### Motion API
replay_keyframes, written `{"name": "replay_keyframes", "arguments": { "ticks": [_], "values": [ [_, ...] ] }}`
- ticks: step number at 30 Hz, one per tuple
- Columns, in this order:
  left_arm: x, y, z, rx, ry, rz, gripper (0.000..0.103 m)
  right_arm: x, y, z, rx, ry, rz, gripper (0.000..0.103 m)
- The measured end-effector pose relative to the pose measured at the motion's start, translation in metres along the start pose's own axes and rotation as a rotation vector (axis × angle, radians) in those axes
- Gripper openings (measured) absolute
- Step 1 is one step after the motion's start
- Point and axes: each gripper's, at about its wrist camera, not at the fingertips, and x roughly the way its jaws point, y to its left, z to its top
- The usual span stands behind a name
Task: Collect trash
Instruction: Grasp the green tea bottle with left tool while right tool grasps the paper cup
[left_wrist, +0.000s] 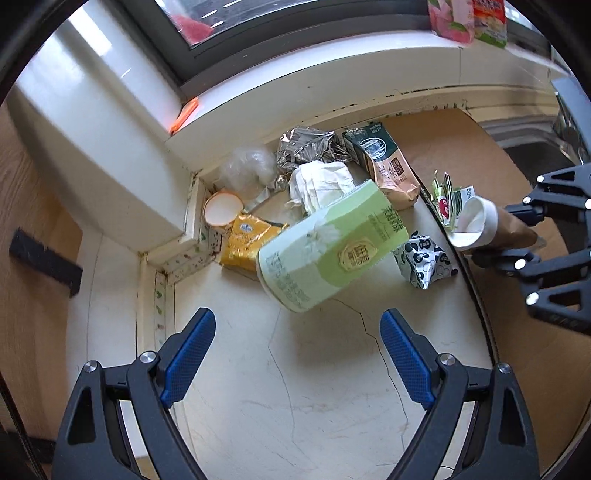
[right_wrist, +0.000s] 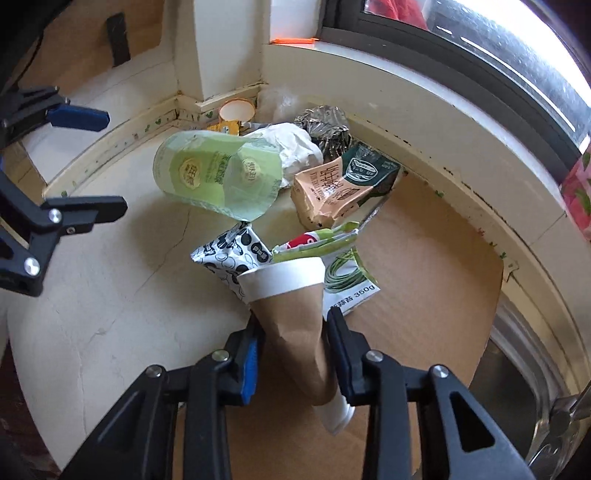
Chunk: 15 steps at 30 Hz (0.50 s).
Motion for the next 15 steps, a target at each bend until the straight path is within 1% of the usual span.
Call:
{"name": "replay_keyframes", "arguments": {
  "ticks": [1, 3, 9, 11, 15],
  "values": [
    [0.002, -0.002, 0.004, 0.020, 0.001, 0.006, 0.090, -0.002, -0.007, 0.001, 0.048, 0.004, 0.042, 0.032],
    [0.006, -0.008, 0.011, 0.065, 0.002, 0.023, 0.090, -0.003, -0.018, 0.002, 0.128, 0.017, 0.100, 0.032],
    [0.025, -0.023, 0.028, 0.203, 0.019, 0.078, 0.090, 0.000, -0.042, -0.002, 0.337, 0.047, 0.212, 0.032],
    [0.032, -0.025, 0.031, 0.234, 0.031, 0.083, 0.090, 0.002, -0.046, -0.002, 0.373, 0.046, 0.233, 0.032],
    [0.045, -0.030, 0.039, 0.275, 0.053, 0.079, 0.090, 0.005, -0.045, -0.003, 0.381, 0.048, 0.245, 0.032]
  ]
}}
